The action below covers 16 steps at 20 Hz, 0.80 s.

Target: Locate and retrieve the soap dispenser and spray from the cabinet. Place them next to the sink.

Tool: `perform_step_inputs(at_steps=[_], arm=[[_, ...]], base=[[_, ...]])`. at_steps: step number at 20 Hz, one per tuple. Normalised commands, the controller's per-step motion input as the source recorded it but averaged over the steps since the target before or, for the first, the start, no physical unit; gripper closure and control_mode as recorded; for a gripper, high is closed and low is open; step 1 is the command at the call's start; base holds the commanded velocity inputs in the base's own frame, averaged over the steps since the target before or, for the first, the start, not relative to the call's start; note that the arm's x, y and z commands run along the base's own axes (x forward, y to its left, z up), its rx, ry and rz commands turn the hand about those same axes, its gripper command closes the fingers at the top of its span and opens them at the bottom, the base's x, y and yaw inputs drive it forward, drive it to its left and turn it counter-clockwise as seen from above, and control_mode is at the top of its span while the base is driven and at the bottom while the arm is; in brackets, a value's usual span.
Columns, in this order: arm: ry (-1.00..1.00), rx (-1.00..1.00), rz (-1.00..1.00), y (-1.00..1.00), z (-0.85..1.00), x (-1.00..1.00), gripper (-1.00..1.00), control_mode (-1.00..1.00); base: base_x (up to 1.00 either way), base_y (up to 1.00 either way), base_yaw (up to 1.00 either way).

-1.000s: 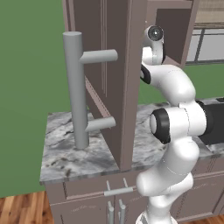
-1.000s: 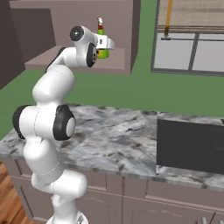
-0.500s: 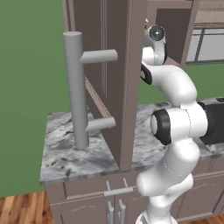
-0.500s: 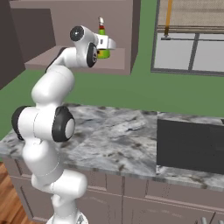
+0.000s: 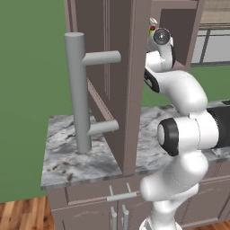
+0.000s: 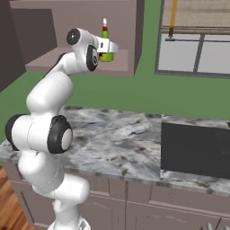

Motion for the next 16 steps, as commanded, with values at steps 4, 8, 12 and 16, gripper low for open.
perform_step_inputs(at_steps=[4, 8, 12, 16], arm=[[0.00, 0.00, 0.00, 0.00, 0.00, -0.25, 1.00, -1.00], [0.00, 0.00, 0.00, 0.00, 0.07, -0.25, 1.00, -1.00], [-0.01, 0.00, -0.02, -0.01, 0.10, -0.31, 1.00, -1.00], [-0.01, 0.00, -0.03, 0.00, 0.17, -0.33, 1.00, -1.00]], base=[[0.00, 0.00, 0.00], [0.00, 0.00, 0.00], [0.00, 0.00, 0.00], [0.00, 0.00, 0.00]])
